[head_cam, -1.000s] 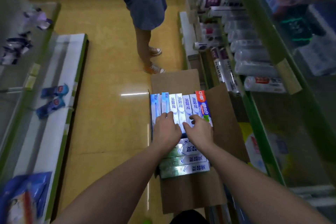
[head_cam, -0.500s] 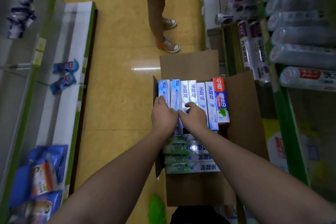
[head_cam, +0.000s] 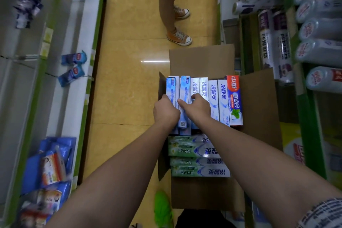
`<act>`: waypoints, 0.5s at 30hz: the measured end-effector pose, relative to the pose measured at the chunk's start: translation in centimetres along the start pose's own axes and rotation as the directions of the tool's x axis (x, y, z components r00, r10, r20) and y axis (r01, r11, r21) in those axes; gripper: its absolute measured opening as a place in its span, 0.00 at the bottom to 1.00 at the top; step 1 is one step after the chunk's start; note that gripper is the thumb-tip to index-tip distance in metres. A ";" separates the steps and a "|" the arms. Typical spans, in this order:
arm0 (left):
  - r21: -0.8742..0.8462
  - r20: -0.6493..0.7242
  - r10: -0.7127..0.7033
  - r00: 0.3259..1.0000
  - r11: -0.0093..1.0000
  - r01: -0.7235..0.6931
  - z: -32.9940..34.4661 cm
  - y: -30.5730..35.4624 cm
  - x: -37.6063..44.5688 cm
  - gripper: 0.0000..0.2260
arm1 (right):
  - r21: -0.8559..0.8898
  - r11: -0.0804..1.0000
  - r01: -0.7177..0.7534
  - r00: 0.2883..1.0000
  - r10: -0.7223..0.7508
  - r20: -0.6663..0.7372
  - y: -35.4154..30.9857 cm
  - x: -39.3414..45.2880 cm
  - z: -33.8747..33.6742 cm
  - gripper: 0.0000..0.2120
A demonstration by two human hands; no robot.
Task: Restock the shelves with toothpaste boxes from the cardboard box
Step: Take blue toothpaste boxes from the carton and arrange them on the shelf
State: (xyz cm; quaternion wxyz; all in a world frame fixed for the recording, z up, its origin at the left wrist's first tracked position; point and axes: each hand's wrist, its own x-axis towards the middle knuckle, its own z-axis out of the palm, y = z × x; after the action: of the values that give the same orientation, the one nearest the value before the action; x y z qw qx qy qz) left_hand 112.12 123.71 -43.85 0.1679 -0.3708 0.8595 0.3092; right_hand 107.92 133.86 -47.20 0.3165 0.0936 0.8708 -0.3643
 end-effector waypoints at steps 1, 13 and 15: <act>0.019 -0.004 0.008 1.000 1.000 -0.008 0.2 0.1 -0.1 0.15 | -0.008 1.000 0.006 1.000 -0.006 -0.007 -0.2 0.1 0.0 0.29; 0.039 0.030 0.053 0.998 0.998 -0.054 1.6 0.1 -0.6 0.25 | 0.028 0.995 -0.094 0.979 0.098 -0.179 0.6 -0.3 -1.7 0.15; 0.035 0.016 0.045 0.999 0.998 -0.045 1.7 0.1 -0.9 0.23 | 0.035 0.992 -0.120 0.970 0.124 -0.207 1.3 -0.5 -2.5 0.14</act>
State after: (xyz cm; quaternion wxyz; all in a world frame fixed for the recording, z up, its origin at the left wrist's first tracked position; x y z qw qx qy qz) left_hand 112.79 125.36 -44.59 0.1738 -0.3461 0.8716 0.3006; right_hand 107.63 136.57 -46.31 0.2442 0.1881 0.8878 -0.3418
